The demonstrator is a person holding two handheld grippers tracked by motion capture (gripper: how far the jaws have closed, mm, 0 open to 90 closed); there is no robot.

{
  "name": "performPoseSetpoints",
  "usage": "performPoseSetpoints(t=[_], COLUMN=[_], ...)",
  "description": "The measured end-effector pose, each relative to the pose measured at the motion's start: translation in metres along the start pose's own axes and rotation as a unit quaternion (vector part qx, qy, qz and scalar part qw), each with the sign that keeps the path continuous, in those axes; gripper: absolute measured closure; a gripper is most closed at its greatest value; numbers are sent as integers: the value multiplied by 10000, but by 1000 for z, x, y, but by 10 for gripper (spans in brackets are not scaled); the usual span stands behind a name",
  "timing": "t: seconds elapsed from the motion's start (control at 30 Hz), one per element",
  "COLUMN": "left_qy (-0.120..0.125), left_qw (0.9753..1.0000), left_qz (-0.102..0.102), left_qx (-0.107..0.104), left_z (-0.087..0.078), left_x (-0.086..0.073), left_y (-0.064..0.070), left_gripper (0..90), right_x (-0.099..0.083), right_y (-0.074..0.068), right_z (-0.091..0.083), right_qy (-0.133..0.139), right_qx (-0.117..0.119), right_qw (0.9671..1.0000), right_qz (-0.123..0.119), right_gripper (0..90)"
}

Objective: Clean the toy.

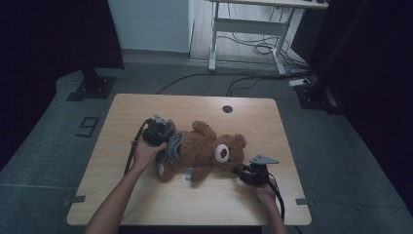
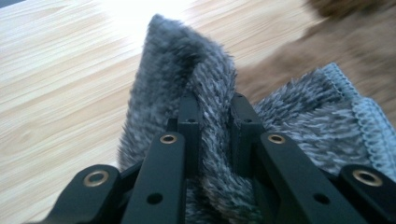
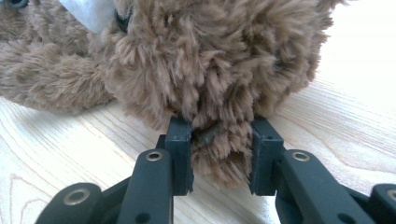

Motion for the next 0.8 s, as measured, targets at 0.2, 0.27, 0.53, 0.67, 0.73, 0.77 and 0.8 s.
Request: performPoseSetpoints(t=[0.2, 0.27, 0.53, 0.67, 0.73, 0.77, 0.8], left_qy=[-261, -279, -83, 190, 260, 399, 470], left_qw=[9993, 9989, 9994, 9973, 9967, 9958, 9952], left_qz=[-262, -338, -305, -449, -428, -317, -232], left_qx=[-59, -139, -165, -542, -639, -767, -829], left_z=[5, 4, -14, -26, -29, -36, -39], left_x=[-28, -32, -41, -41, -38, -31, -26], left_y=[-18, -20, -23, -18, -14, -3, 4], left_gripper=[780, 780, 778, 778, 777, 776, 776], right_x=[0, 0, 0, 0, 0, 0, 0], right_y=[0, 0, 0, 0, 0, 0, 0], right_z=[0, 0, 0, 0, 0, 0, 0], right_qy=[-11, -15, -20, -20, -20, -22, -22], right_qx=[-9, -15, -37, -46, -44, -45, -47], right_qw=[10000, 10000, 10000, 10000, 10000, 10000, 10000], right_qz=[9, 7, -4, -10, -9, -7, -7], right_gripper=[671, 671, 670, 671, 671, 671, 671])
Point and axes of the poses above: each handheld gripper's, and its own axes: z roughly forward along the jaws, x roughly out of its top, y roughly to its right, the point moved 5 cm from there along z, roughly forward along the jaws, and after that the axes turned 6 degrees about z, right-handed, at the moved point
